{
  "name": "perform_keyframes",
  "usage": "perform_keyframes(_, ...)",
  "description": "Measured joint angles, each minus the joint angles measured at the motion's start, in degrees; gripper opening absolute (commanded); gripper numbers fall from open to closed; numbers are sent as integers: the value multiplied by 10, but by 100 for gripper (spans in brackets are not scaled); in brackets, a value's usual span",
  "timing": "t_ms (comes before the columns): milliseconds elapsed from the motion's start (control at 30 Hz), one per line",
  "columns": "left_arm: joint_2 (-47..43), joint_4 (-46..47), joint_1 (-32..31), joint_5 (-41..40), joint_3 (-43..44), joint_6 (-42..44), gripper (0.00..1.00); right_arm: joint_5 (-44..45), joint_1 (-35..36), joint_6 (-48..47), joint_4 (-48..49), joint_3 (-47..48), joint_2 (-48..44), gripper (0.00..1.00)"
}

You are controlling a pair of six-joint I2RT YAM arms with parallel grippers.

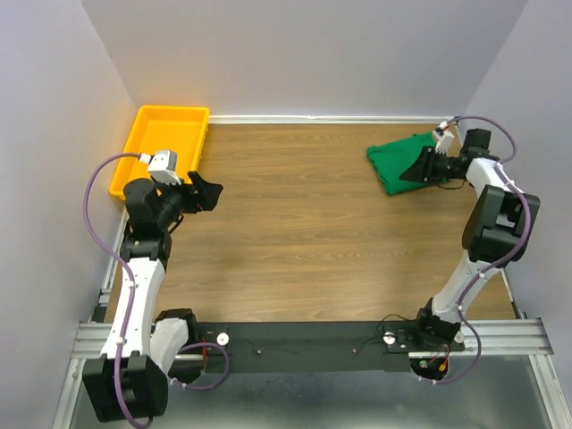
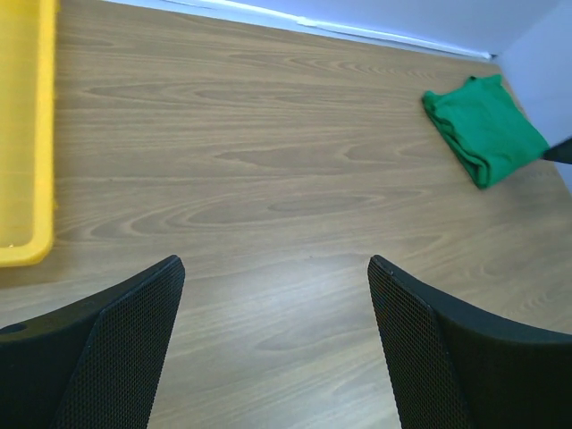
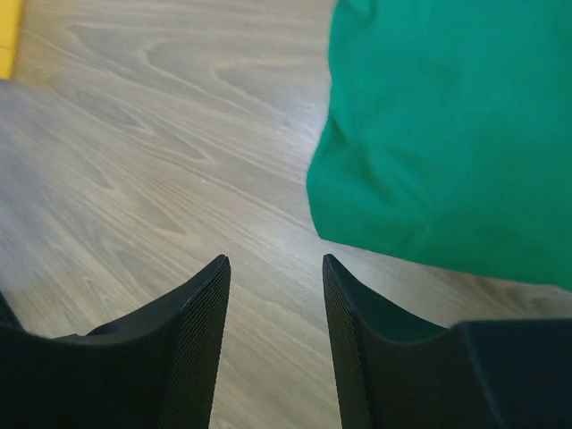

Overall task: Fold and stack the t-shirts
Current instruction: Neatly place the folded tshirt to the corner

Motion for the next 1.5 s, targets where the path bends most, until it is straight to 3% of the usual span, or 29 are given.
perform_keyframes(133,-57,14,0,28,-42,-12,91,96,37,-29,-25,22,31,57)
perform_keyframes(233,-68,27,0,40,-66,-29,91,147,62,-51,-28,77,49,51)
perform_keyframes(333,-60,30,0,45,-74,-40,90,165,69,-51,-22,131,78,35)
perform_keyframes(500,-38,40,0,52,-69,-48,90,167,66,-15,-19,183,152,27)
perform_keyframes(767,-32,49,0,58,-68,-55,90,175,64,47,-34,280,269,27)
perform_keyframes(967,-32,53,0,60,-68,-59,90,226,65,78,-30,347,303,27)
perform_keyframes(1300,-16,56,0,64,-65,-62,90,312,66,112,-18,391,323,41)
perform_keyframes(1367,-14,54,0,64,-57,-62,90,304,65,92,-19,391,321,50)
perform_keyframes(1500,-19,43,0,34,-22,-43,95,277,65,43,-20,358,278,78)
